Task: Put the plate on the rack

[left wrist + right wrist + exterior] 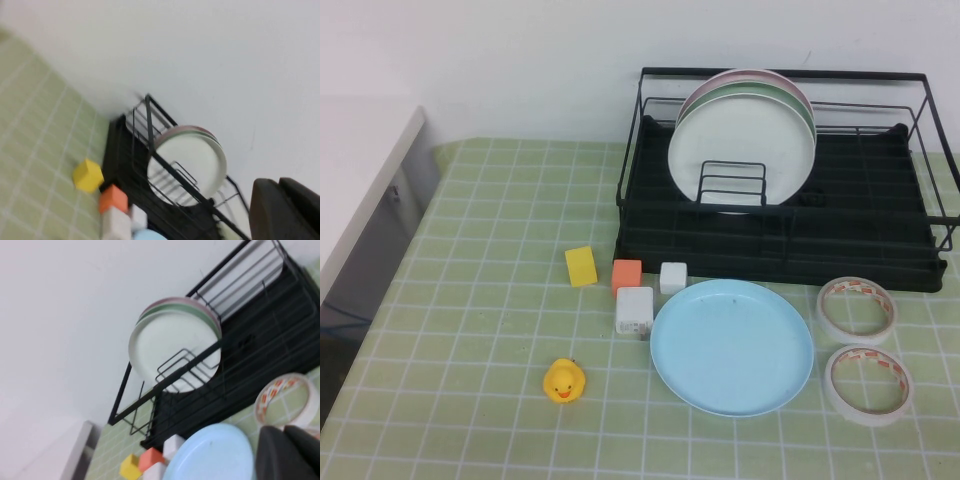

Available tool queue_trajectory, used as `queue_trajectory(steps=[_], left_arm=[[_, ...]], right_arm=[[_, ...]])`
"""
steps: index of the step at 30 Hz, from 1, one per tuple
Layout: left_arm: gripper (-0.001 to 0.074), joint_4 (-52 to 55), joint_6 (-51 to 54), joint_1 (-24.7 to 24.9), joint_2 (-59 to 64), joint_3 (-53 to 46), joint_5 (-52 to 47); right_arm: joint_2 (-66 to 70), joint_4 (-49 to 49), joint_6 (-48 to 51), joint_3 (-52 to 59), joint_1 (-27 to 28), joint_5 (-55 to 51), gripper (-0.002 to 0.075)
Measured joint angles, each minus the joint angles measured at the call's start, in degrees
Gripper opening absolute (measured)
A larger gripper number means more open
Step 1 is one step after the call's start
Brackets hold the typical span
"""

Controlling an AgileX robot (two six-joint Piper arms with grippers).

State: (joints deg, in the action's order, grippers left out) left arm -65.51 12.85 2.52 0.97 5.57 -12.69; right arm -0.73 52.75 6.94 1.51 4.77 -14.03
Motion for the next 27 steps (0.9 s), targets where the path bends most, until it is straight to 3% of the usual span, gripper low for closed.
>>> queue_trajectory(steps=[5, 12, 20, 27], left_arm=[[-0.0001, 9.8, 6.1, 0.0, 13.8, 9.5, -3.9], [-0.0001, 24.4, 15.9, 0.9, 39.6, 27.3, -18.1], [-0.0001, 32.5, 17.7, 12.1, 57.2, 40.6, -20.8], [-0.0001, 43.3, 6.9, 22.8, 72.6, 48.1, -20.8]], right_arm=[[0.0, 0.0, 6.8, 0.0, 0.0, 0.6, 0.001], [0.0, 0.3, 8.4, 0.0, 0.0, 0.7, 0.001], [0.0, 0.3, 11.9, 0.0, 0.0, -1.6, 0.001], [0.0, 0.3, 13.0, 0.0, 0.0, -2.1, 0.001]])
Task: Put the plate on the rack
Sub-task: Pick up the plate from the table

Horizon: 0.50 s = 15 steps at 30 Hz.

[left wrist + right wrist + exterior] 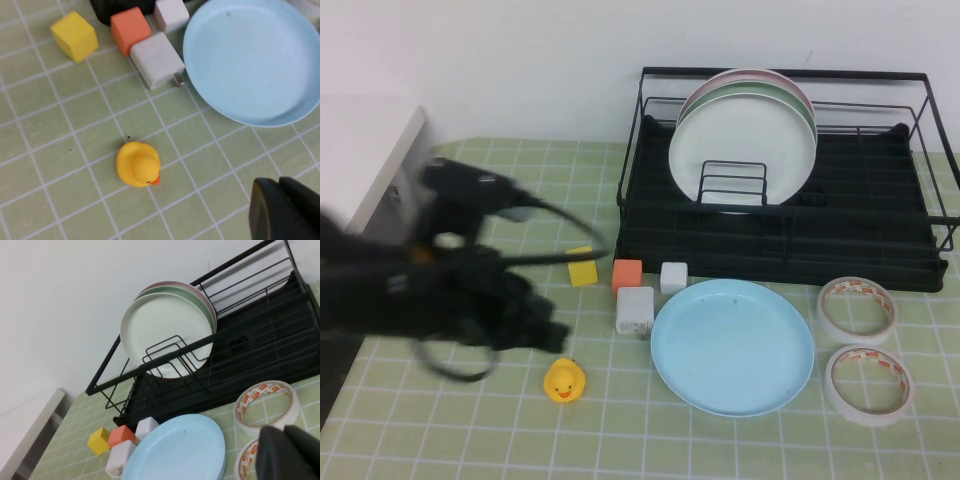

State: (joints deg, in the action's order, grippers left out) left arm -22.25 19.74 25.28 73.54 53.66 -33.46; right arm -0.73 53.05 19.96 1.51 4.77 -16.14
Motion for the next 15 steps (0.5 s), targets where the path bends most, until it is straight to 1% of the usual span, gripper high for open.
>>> queue_trajectory(steps=[3, 5, 7, 11, 13, 15], left_arm=[[0.0011, 5.4, -6.6, 3.0, 7.1, 4.6, -1.2], [0.0048, 8.1, -10.8, 4.4, 11.8, 8.1, -3.0], [0.0132, 9.8, -14.0, 5.3, 17.2, 12.3, -5.2], [0.0361, 10.1, -18.3, 6.1, 27.1, 20.3, -8.7], [0.0419, 9.0, -19.0, 6.1, 31.9, 23.2, -9.6], [0.0437, 7.4, -19.7, 6.1, 35.9, 25.6, -9.6]], right_arm=[[0.0, 0.0, 0.1, 0.0, 0.0, -0.6, 0.001], [0.0, 0.1, 0.1, 0.0, 0.0, -1.5, 0.001], [0.0, 0.1, 0.1, 0.0, 0.0, -2.0, 0.001], [0.0, 0.6, 0.5, 0.0, 0.0, -2.4, 0.001], [0.0, 1.0, 0.5, 0.0, 0.0, -2.6, 0.001], [0.0, 1.1, 0.5, 0.0, 0.0, -2.9, 0.001]])
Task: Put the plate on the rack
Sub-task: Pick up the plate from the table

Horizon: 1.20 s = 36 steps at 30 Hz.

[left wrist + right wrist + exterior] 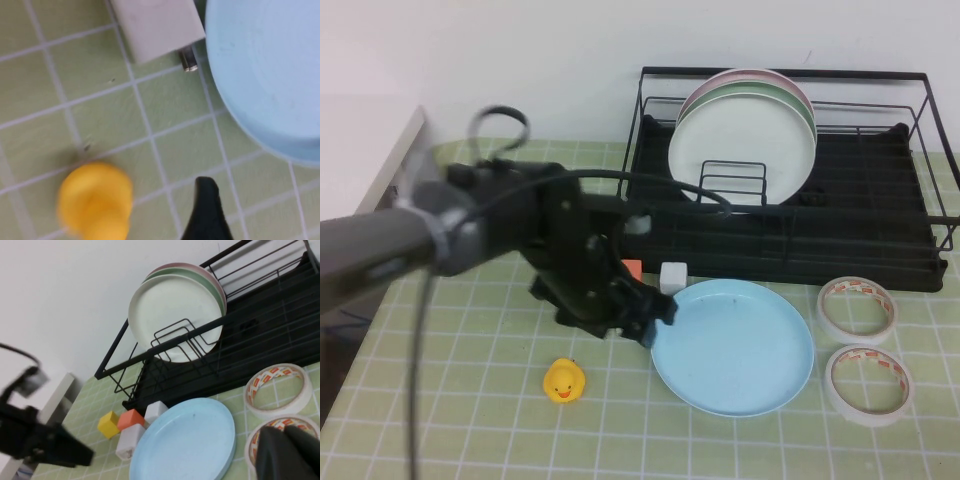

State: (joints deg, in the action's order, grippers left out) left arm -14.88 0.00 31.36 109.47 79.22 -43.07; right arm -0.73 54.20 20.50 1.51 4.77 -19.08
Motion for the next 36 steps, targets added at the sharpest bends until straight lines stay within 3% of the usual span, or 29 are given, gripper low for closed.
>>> queue_trajectory(steps=[11, 21, 36], left_arm=[[0.0409, -5.6, -0.4, 0.1, 14.7, 6.6, 6.6], [0.0405, -8.0, -0.9, 0.1, 16.4, 7.0, 11.0], [0.033, -6.9, 1.2, 3.4, 17.2, 7.1, 10.0]], right_arm=[[0.0, 0.2, 0.1, 0.0, 0.0, -1.2, 0.001], [0.0, 0.2, 0.1, 0.0, 0.0, -1.3, 0.001], [0.0, 0.2, 1.5, 0.0, 0.0, -1.3, 0.001]])
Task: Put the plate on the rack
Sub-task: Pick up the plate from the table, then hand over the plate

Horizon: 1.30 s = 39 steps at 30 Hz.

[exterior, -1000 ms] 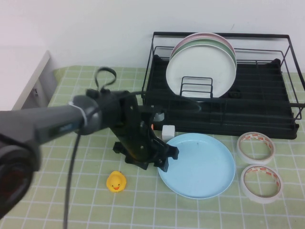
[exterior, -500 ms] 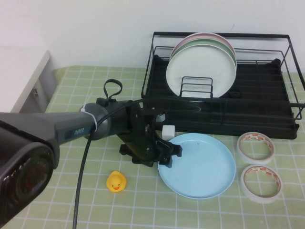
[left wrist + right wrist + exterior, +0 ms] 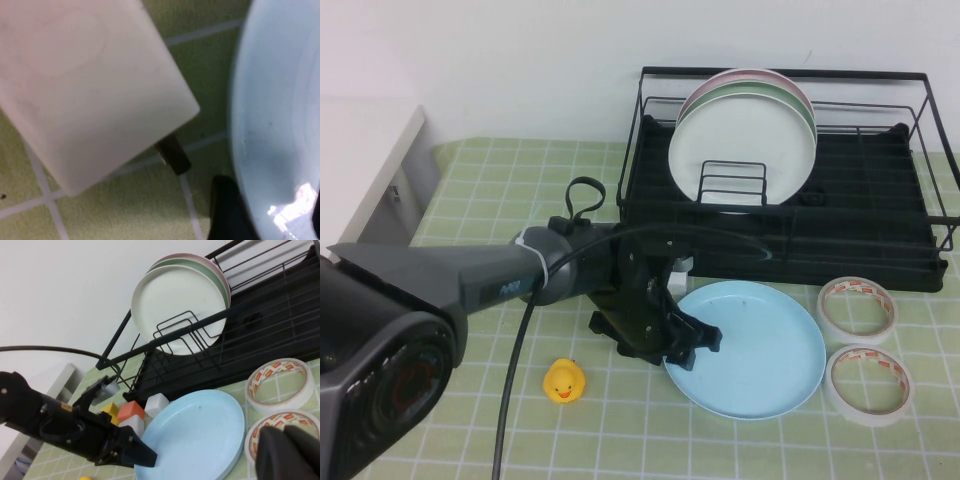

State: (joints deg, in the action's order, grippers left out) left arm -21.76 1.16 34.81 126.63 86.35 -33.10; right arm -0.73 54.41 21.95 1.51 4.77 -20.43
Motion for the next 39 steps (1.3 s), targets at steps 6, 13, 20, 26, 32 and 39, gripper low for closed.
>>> queue_trajectory(steps=[6, 13, 20, 26, 32, 39], left_arm=[[0.0105, 1.5, -1.2, 0.0, 0.4, 0.2, 0.0], [0.001, -4.2, -0.7, -0.4, 0.5, 0.3, -1.7], [0.0004, -25.8, 13.6, -5.3, 0.5, 0.3, -7.4], [0.0004, -36.4, 24.7, -10.5, 0.3, 0.3, -12.4], [0.0004, -37.8, 31.2, -12.3, -3.6, 0.3, -16.3], [0.0004, -38.3, 36.6, -12.3, -12.9, 0.3, -18.8]], right_arm=[[0.0, 0.0, 0.2, 0.0, 0.0, 0.0, 0.001], [0.0, 0.0, 0.2, 0.0, 0.0, 0.0, 0.001], [0.0, 0.0, 0.2, 0.0, 0.0, 0.6, 0.001], [0.0, 0.5, 0.2, 0.0, 0.0, 0.6, 0.001], [0.0, 3.0, 0.2, 0.0, 0.0, -1.0, 0.0011], [6.9, 3.2, 1.1, -7.5, 0.0, -4.0, 0.0077]])
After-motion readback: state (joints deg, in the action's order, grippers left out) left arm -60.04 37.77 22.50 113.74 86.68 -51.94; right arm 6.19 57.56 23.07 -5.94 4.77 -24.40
